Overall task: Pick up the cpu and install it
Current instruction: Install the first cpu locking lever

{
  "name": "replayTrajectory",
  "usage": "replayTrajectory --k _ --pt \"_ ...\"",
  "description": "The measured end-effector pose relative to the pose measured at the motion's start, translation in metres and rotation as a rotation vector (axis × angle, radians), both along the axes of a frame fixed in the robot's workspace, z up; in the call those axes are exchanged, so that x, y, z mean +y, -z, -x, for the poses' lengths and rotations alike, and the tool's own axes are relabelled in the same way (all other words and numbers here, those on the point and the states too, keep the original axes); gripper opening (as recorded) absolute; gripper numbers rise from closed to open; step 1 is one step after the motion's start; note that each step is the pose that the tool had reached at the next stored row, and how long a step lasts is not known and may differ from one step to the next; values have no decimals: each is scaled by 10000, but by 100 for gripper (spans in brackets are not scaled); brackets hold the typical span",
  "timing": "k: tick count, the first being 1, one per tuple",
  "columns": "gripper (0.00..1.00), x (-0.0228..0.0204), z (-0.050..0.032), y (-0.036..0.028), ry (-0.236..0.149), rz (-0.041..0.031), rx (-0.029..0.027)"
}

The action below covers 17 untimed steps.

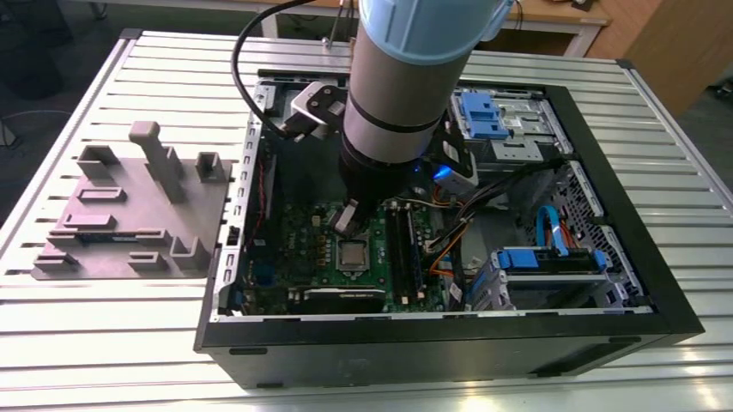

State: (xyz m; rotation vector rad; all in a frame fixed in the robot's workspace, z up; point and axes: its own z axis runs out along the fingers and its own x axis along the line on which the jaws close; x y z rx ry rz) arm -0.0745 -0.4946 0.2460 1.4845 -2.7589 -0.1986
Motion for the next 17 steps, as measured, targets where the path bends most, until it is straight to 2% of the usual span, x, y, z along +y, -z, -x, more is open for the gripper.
replayTrajectory --k 9,17 --pt "10 0 6 0 -5 1 -17" --pt "10 16 -157 2 -5 0 -18"
